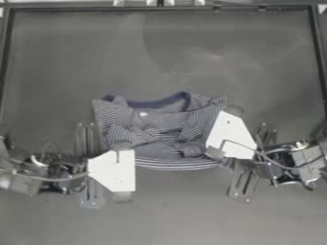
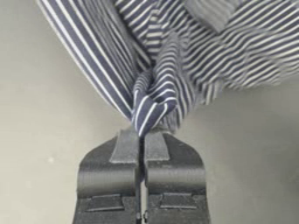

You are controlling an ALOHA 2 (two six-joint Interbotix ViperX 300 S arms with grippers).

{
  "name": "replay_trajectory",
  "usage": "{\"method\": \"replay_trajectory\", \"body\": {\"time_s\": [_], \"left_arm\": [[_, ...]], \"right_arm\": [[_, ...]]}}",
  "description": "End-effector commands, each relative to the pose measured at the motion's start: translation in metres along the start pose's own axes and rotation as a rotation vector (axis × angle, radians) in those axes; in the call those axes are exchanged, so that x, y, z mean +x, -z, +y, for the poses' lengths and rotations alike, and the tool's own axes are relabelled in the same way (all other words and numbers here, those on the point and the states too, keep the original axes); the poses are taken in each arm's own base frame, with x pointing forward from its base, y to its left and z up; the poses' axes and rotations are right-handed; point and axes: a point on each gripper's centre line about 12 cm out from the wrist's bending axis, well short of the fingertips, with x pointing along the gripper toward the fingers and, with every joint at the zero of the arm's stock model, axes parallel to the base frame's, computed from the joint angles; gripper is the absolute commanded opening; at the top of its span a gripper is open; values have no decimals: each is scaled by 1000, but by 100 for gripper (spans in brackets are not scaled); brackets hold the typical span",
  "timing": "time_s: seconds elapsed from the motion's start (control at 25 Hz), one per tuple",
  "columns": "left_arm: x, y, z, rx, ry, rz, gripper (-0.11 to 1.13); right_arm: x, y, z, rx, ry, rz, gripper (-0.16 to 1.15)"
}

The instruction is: Fold shirt

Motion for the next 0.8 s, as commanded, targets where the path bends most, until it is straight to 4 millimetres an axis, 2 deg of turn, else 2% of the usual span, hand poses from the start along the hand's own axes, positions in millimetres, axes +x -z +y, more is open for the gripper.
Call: {"method": "replay_trajectory", "body": {"time_s": [0.04, 0.52, 0.8], "left_arm": [[-20, -4, 21, -54, -5, -64, 4], [12, 27, 77, -195, -37, -83, 3], [25, 40, 104, -236, -78, -59, 3]], "right_arm": [[-14, -21, -12, 57, -7, -49, 7], [7, -44, -69, 152, 38, -57, 6], [26, -47, -102, 199, 32, -73, 6]]}}
